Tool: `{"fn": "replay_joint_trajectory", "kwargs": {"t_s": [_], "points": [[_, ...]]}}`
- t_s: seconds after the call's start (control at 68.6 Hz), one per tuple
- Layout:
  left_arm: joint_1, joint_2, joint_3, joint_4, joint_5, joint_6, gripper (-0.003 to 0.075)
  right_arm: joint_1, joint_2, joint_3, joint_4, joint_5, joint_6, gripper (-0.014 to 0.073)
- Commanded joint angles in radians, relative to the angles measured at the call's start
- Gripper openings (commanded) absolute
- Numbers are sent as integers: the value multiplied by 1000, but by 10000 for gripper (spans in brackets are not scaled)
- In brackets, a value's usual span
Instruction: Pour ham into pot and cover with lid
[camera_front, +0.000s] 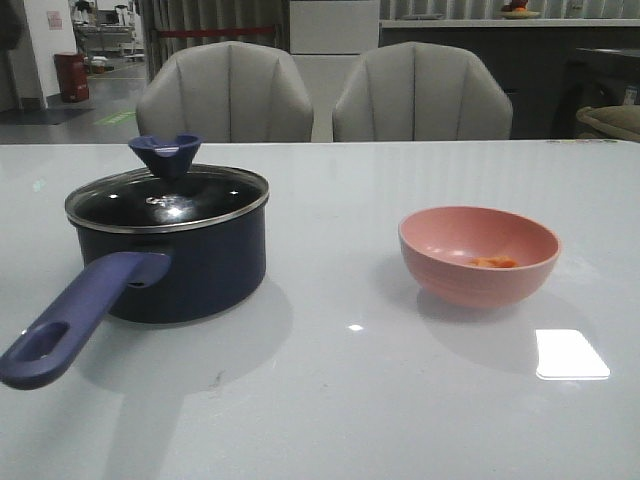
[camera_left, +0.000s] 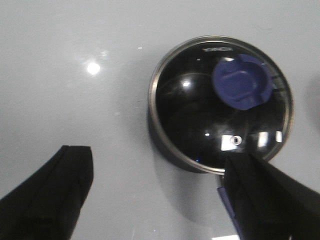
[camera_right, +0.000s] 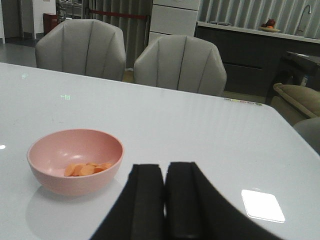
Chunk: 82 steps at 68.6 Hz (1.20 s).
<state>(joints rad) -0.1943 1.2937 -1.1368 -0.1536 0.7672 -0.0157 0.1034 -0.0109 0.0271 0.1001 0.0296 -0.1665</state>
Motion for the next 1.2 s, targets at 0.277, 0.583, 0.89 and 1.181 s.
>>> {"fn": "replay_joint_trajectory", "kwargs": {"t_s": [0.277,0.583,0.89,1.181], "points": [[-221,275,-345,203,87,-231,585,-7,-20,-5,-12,-85,0,159],[-275,449,-556,261,210,-342,587,-7,-20,-5,-12,-85,0,159],[-275,529,-604,261,261,-365,612,-7,-20,-5,-12,-85,0,159],[-248,560,-611,249,278,-413,680,-7,-20,-5,-12,-85,0,159]]}}
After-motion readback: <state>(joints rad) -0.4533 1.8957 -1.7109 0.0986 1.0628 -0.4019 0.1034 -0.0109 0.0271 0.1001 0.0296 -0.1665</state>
